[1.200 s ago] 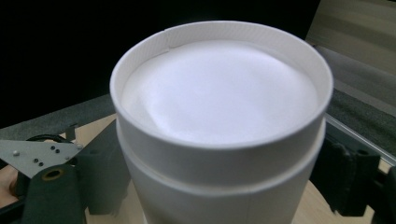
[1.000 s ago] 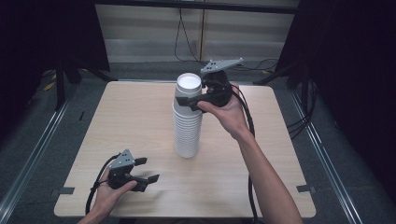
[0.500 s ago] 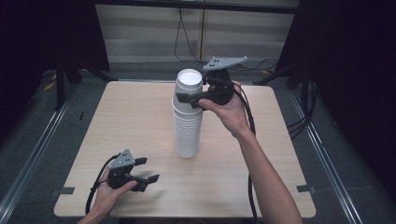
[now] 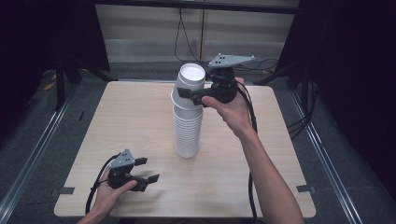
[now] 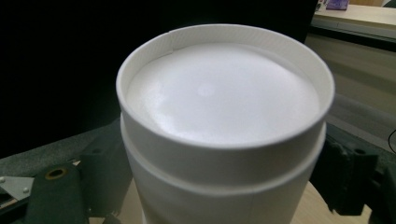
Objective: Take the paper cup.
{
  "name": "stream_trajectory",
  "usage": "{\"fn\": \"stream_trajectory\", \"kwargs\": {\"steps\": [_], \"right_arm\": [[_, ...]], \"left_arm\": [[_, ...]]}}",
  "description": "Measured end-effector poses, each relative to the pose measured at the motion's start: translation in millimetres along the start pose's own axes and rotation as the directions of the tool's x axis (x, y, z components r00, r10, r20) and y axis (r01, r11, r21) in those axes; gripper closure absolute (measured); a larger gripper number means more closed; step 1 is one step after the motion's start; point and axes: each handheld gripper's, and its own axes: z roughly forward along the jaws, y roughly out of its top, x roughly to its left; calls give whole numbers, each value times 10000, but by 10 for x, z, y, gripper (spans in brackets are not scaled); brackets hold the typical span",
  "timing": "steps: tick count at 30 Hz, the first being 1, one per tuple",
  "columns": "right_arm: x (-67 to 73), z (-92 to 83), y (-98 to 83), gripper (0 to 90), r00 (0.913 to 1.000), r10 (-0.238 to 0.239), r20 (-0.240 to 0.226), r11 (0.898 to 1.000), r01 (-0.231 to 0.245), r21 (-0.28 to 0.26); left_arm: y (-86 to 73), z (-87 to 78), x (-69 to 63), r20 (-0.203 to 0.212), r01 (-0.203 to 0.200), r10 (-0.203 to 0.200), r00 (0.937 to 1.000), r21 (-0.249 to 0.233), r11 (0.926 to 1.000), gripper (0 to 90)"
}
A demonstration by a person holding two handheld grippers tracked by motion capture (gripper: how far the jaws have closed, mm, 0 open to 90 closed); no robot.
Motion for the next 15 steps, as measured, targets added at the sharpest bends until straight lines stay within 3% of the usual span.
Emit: {"fn": "stream_trajectory", "kwargs": {"steps": [15], "right_arm": [[47,-115,107,185,9998,-175,55,9966,179,-803]], "left_arm": [[-1,1,2,-54,-35,35,10000,20,10000,164]]}}
